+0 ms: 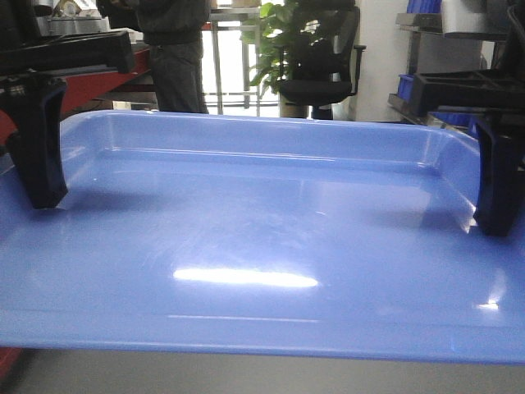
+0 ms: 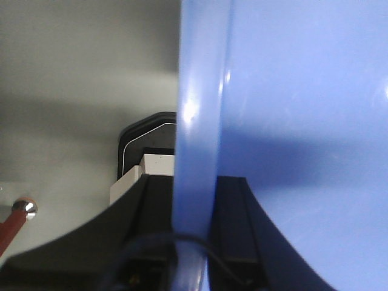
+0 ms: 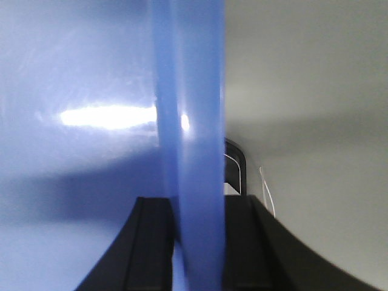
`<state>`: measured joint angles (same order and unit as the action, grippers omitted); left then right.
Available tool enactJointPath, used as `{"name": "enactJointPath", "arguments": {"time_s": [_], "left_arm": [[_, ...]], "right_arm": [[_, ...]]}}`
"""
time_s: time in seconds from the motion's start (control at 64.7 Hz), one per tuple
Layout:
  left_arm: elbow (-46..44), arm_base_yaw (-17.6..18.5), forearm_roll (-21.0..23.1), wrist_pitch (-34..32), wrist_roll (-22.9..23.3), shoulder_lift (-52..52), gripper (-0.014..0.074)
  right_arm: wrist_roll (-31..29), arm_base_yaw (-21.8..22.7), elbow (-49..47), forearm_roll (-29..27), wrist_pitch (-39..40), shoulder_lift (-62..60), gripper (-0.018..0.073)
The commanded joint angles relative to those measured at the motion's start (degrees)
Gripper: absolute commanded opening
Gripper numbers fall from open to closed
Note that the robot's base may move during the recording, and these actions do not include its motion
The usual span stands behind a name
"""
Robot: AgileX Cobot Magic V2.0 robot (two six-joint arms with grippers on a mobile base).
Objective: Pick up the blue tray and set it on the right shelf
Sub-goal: 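Hold the tray level in both grippers while the base drives to the shelf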
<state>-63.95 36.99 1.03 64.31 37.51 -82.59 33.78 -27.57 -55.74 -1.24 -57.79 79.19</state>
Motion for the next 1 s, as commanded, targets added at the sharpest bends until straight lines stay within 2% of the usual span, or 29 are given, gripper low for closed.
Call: {"name": "enactJointPath", "arguments": {"time_s": [0.0, 0.989], "left_arm": [[-2.0, 0.8, 2.1, -1.5, 1.2, 2.0, -0.0017], [-2.0, 0.8, 2.1, -1.5, 1.2, 2.0, -0.0017]], "right_arm": [[0.3, -0.3, -1.7, -1.4, 1.9, -2.1, 0.0116], [0.3, -0.3, -1.7, -1.4, 1.9, -2.1, 0.0116]]}}
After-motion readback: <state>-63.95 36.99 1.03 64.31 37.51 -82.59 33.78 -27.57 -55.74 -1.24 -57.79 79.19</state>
